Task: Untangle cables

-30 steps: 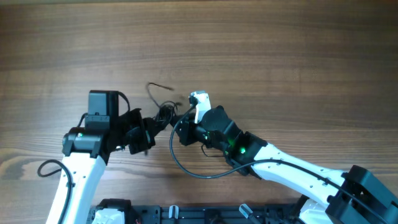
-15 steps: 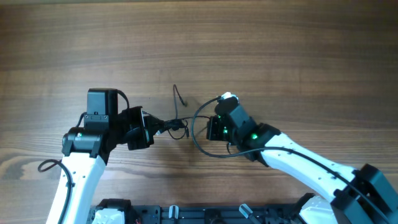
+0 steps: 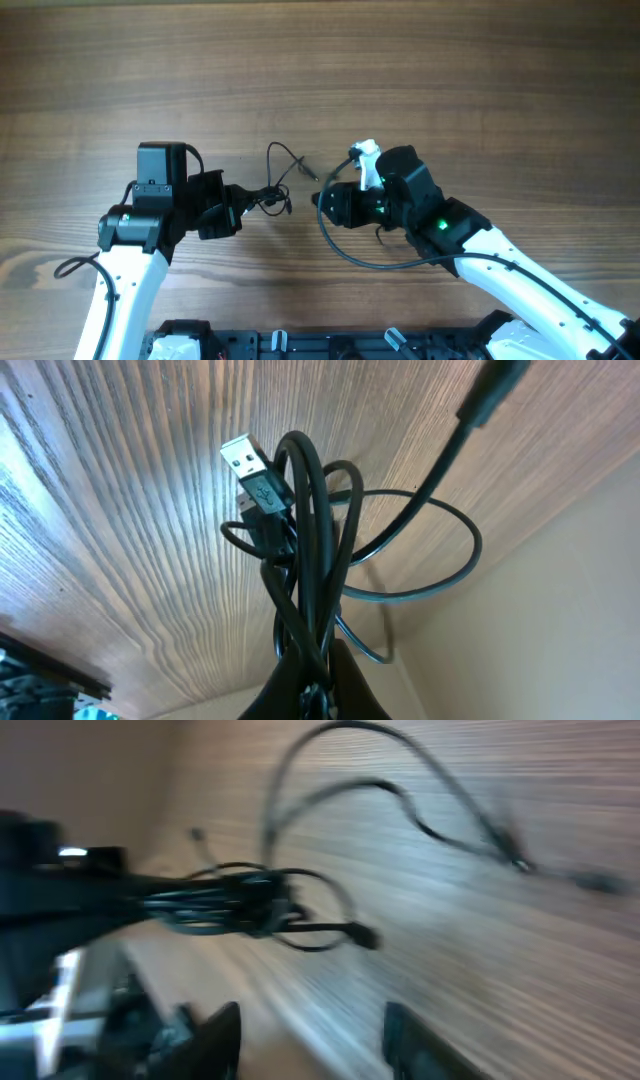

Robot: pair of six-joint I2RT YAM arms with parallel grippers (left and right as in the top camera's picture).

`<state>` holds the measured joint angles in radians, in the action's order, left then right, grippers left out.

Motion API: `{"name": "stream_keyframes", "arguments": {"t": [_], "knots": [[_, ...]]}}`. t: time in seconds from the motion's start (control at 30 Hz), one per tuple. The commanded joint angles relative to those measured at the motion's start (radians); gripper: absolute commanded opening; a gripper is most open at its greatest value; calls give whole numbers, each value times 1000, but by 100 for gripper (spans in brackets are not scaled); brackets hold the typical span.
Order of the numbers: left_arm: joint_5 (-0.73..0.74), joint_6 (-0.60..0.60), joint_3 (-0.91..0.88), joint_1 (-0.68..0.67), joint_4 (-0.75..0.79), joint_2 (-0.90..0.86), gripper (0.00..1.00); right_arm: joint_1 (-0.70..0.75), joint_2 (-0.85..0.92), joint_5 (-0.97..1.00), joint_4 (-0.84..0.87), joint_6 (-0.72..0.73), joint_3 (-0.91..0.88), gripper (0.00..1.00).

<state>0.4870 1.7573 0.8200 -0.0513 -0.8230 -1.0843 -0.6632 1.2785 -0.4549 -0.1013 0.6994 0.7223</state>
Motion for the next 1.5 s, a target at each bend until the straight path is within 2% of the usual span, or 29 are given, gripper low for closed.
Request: {"name": "stream_keyframes", "arguments": {"t": [0.0, 0.07, 0.2, 0.27, 0.5, 0.63, 0.9, 1.07, 1.1, 1.2, 1.23, 1.27, 1.33, 1.37, 1.43, 1.47], "knots": [[-5, 35, 9, 3, -1, 9, 4, -57, 21, -19, 33, 195, -4, 37], [3, 35, 9, 3, -5, 9, 4, -102, 64, 48, 44, 278, -4, 37], [29, 35, 9, 3, -5, 9, 4, -159, 169, 60, 183, 306, -4, 38], [29, 35, 9, 3, -17, 9, 4, -158, 201, 69, 244, 365, -4, 38], [64, 31, 9, 3, -65, 9, 4, -158, 209, 212, 315, 456, -4, 38], [118, 27, 9, -6, -64, 9, 4, -159, 211, 229, 318, 454, -4, 36], [127, 40, 9, -151, -15, 9, 4, -158, 237, 231, 382, 463, -4, 34], [172, 58, 9, -155, 10, 9, 4, -159, 237, 239, 384, 451, -4, 12], [200, 58, 9, -155, 51, 9, 4, -158, 237, 257, 367, 415, -4, 5], [192, 53, 9, -136, 73, 9, 5, -158, 237, 329, 258, 312, -4, 5], [191, 53, 9, -127, 76, 9, 9, -157, 236, 344, 215, 308, -4, 4], [182, 50, 9, -117, 76, 9, 17, -155, 236, 346, 185, 307, -4, 4], [139, -1, 9, -100, 75, 9, 41, -153, 233, 334, 158, 306, -4, 5], [118, -29, 9, -96, 75, 9, 57, -153, 228, 323, 159, 306, -4, 5], [84, -79, 9, -94, 69, 9, 73, -153, 212, 312, 159, 306, -3, 4], [77, -97, 9, -94, 63, 9, 77, -153, 205, 312, 159, 307, -3, 4]]}}
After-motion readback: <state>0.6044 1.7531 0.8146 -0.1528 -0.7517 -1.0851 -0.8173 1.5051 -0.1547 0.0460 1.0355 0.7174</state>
